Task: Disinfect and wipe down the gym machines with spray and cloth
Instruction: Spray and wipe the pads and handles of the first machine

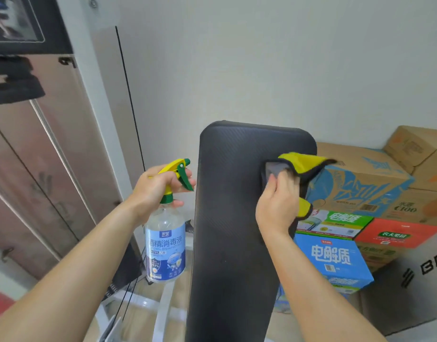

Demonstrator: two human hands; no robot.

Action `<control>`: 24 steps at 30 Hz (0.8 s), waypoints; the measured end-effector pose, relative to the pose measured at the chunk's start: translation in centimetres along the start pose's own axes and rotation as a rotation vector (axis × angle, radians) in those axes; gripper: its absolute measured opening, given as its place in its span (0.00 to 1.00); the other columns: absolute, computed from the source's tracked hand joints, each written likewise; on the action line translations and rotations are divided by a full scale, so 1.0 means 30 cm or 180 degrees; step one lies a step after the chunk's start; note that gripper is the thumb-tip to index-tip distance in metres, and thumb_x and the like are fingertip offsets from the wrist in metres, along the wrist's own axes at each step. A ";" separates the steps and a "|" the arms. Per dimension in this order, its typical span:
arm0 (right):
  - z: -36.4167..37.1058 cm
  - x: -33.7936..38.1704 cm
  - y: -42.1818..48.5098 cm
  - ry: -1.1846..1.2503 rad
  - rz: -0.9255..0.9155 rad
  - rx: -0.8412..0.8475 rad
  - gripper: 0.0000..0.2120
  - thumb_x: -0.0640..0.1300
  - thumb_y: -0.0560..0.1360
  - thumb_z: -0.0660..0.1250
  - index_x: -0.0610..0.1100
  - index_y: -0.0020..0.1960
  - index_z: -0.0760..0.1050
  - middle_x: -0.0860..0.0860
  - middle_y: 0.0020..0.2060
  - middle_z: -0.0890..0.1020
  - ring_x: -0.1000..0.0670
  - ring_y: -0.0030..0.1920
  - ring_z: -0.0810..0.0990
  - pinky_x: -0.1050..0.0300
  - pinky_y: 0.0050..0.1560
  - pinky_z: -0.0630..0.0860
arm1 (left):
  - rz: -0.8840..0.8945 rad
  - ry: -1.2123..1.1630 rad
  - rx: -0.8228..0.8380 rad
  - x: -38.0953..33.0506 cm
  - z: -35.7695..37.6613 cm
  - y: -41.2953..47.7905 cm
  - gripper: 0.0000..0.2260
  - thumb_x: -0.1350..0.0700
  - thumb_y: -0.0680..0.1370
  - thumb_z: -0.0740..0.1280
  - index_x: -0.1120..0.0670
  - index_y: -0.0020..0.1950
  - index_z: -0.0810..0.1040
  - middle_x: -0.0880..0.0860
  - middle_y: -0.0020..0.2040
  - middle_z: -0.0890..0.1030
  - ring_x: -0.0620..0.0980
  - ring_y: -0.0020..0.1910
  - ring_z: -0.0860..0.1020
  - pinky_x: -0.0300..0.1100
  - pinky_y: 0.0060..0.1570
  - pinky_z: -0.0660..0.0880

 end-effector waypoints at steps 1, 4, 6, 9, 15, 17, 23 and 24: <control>0.044 0.091 0.010 0.0000 -0.0443 0.0193 0.13 0.43 0.82 0.56 0.36 0.51 0.75 0.40 0.49 0.80 0.36 0.56 0.76 0.43 0.52 0.75 | -0.0022 -0.0031 0.0045 0.009 -0.022 0.011 0.17 0.68 0.74 0.60 0.59 0.57 0.83 0.57 0.53 0.88 0.53 0.54 0.87 0.47 0.46 0.78; 0.178 0.309 0.070 0.0126 -0.1000 0.0760 0.16 0.46 0.82 0.54 0.37 0.54 0.76 0.41 0.50 0.80 0.35 0.61 0.75 0.42 0.62 0.73 | -0.0069 -0.0095 0.0251 0.031 -0.065 0.047 0.16 0.67 0.76 0.60 0.59 0.58 0.82 0.58 0.53 0.88 0.54 0.55 0.86 0.47 0.46 0.78; 0.240 0.398 0.121 0.0022 -0.1222 0.0860 0.17 0.46 0.81 0.52 0.38 0.54 0.76 0.42 0.50 0.81 0.36 0.59 0.75 0.39 0.69 0.67 | -0.0099 -0.0142 0.0360 0.043 -0.087 0.074 0.16 0.67 0.76 0.59 0.59 0.57 0.82 0.58 0.52 0.88 0.55 0.54 0.87 0.46 0.45 0.77; 0.280 0.428 0.181 -0.0242 -0.1462 0.0835 0.14 0.45 0.81 0.54 0.40 0.51 0.77 0.45 0.48 0.80 0.41 0.54 0.76 0.43 0.69 0.66 | -0.0165 -0.0159 0.0548 0.072 -0.097 0.111 0.16 0.68 0.76 0.59 0.60 0.58 0.82 0.59 0.52 0.88 0.55 0.53 0.87 0.45 0.43 0.78; 0.274 0.440 0.174 -0.0087 -0.1343 0.0740 0.10 0.42 0.81 0.56 0.48 0.41 0.62 0.54 0.40 0.70 0.51 0.44 0.69 0.56 0.69 0.59 | -0.0218 -0.0170 0.0851 0.124 -0.100 0.154 0.15 0.67 0.77 0.60 0.58 0.57 0.82 0.57 0.52 0.88 0.53 0.54 0.87 0.45 0.46 0.79; 0.273 0.449 0.175 -0.0137 -0.1322 0.0778 0.10 0.42 0.81 0.56 0.48 0.41 0.63 0.54 0.40 0.70 0.51 0.44 0.69 0.58 0.68 0.57 | -0.0201 -0.0180 0.0946 0.121 -0.096 0.161 0.15 0.66 0.77 0.60 0.58 0.56 0.82 0.57 0.52 0.88 0.53 0.54 0.87 0.45 0.46 0.78; 0.286 0.490 0.169 -0.0501 -0.1548 0.0903 0.09 0.44 0.81 0.56 0.47 0.41 0.63 0.55 0.40 0.71 0.49 0.45 0.71 0.54 0.63 0.63 | -0.0072 0.0021 0.1239 0.103 -0.075 0.177 0.12 0.66 0.77 0.60 0.58 0.52 0.82 0.59 0.52 0.87 0.57 0.53 0.87 0.47 0.47 0.80; 0.290 0.508 0.163 -0.0595 -0.1665 0.0941 0.09 0.44 0.81 0.56 0.48 0.42 0.64 0.55 0.40 0.71 0.48 0.45 0.73 0.50 0.62 0.65 | -0.0069 0.0017 0.1266 0.104 -0.077 0.180 0.11 0.66 0.77 0.61 0.58 0.52 0.82 0.59 0.52 0.87 0.57 0.53 0.87 0.48 0.48 0.80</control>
Point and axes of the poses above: each hand's wrist, its own y-axis towards the middle knuckle, its own z-axis out of the palm, x = y × z, the point moved 8 cm from there along y, towards the middle knuckle
